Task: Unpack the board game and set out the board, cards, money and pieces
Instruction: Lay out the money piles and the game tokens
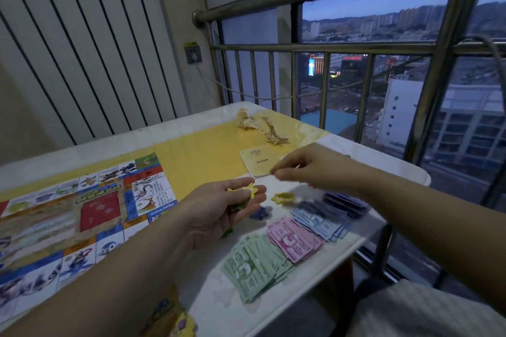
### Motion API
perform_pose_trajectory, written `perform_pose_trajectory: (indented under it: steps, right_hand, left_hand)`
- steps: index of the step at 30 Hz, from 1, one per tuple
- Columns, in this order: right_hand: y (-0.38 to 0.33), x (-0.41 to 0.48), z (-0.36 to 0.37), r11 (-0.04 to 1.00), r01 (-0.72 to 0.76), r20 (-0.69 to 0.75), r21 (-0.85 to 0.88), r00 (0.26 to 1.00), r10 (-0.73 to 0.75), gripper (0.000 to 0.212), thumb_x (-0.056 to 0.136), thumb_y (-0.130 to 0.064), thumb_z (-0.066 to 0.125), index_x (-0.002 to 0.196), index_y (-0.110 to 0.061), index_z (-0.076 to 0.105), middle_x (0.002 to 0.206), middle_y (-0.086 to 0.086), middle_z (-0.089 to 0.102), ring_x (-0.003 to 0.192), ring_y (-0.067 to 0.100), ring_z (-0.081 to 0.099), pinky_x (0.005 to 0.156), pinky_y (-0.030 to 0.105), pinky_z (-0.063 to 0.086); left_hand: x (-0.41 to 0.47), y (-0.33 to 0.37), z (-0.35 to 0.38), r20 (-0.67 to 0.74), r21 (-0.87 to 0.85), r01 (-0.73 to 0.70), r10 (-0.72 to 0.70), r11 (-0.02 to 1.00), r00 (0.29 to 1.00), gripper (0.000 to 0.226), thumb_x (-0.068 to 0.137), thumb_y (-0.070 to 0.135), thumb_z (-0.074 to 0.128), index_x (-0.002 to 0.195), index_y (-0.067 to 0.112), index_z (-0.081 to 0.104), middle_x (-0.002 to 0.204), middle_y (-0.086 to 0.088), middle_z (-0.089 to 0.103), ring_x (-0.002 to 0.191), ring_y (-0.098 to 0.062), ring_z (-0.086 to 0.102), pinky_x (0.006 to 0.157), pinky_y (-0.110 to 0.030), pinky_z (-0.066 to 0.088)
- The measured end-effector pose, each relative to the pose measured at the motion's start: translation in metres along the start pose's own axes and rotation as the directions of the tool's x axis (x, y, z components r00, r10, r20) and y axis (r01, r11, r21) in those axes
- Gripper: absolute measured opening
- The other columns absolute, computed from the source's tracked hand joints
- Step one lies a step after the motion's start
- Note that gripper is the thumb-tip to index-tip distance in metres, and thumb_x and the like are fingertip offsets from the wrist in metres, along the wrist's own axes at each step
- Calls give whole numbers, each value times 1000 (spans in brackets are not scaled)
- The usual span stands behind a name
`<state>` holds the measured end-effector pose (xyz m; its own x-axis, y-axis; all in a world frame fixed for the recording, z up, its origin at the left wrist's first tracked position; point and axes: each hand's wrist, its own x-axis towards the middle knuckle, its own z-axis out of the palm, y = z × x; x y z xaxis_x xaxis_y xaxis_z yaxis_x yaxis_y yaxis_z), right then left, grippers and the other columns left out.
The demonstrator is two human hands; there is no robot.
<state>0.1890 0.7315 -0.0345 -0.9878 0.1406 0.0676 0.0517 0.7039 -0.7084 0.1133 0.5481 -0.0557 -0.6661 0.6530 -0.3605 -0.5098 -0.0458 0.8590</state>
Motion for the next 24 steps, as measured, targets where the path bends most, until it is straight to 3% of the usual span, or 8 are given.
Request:
perform_pose_trajectory:
  steps: [4, 7, 10, 12, 15, 17, 20, 24]
  right_hand:
    - [-20, 0, 25, 996, 94, 74, 13, 993, -94, 23, 85, -31, 68, 105, -20, 72, 83, -20, 63, 65, -18, 54, 57, 1, 39]
    - [-23, 3, 34, 995, 77, 56, 55, 995, -80, 18, 84, -27, 70, 98, -16, 74, 78, -15, 64, 54, -15, 52, 49, 2, 36]
    - [-29, 5, 37, 994, 47, 55, 97, 997, -53, 15, 84, -24, 71, 94, -12, 73, 72, -10, 64, 47, -11, 50, 45, 4, 33]
    - [-31, 7, 39, 991, 21, 59, 130, 998, -29, 13, 83, -25, 72, 88, -13, 73, 71, -5, 65, 52, -5, 52, 51, 10, 36]
    - [-29, 10, 39, 980, -26, 45, 197, 999, 18, 13, 82, -31, 71, 79, -18, 73, 78, 3, 70, 73, 14, 54, 68, 28, 41]
    - [-26, 11, 35, 975, -60, 20, 214, 998, 57, 15, 83, -34, 69, 79, -20, 72, 77, -3, 68, 74, 11, 55, 70, 27, 43]
    - [-22, 12, 25, 977, -97, -21, 188, 994, 103, 15, 84, -34, 69, 76, -21, 69, 75, -11, 65, 70, 6, 54, 66, 22, 42]
    - [-9, 11, 13, 983, -177, -8, 47, 984, 177, 14, 84, -29, 70, 76, -18, 69, 74, -10, 64, 71, 3, 55, 60, 18, 39]
  left_hand:
    - [-6, 2, 1, 36, -73, 58, -55, 996, 998, 22, 95, -3, 44, 107, -8, 60, 104, -23, 66, 88, -24, 67, 72, -29, 57]
    - [-11, 4, -2, 48, -160, 103, -97, 982, 994, 23, 96, 4, 43, 98, -13, 58, 89, -23, 67, 72, -27, 70, 70, -38, 56]
    - [-16, 6, -4, 55, -178, 110, -101, 978, 993, 26, 98, 7, 40, 95, -14, 56, 79, -23, 68, 68, -28, 70, 71, -42, 54]
    - [-18, 7, -5, 54, -186, 117, -108, 976, 993, 28, 99, 10, 39, 92, -12, 54, 78, -25, 67, 67, -29, 70, 70, -41, 54]
    - [-19, 8, -10, 71, -229, 139, -126, 964, 989, 31, 100, 15, 38, 110, -10, 53, 102, -31, 65, 74, -31, 69, 71, -40, 55]
    - [-18, 8, -15, 66, -246, 144, -132, 958, 989, 36, 100, 16, 36, 114, -11, 55, 110, -28, 64, 82, -28, 67, 72, -38, 55]
    - [-18, 7, -21, 39, -257, 151, -146, 955, 989, 36, 100, 16, 36, 103, -8, 62, 96, -21, 69, 77, -22, 64, 63, -29, 57]
    - [-16, 6, -27, -37, -265, 121, -135, 957, 990, 28, 97, 11, 39, 97, -2, 64, 80, -13, 69, 53, -16, 63, 47, -20, 52]
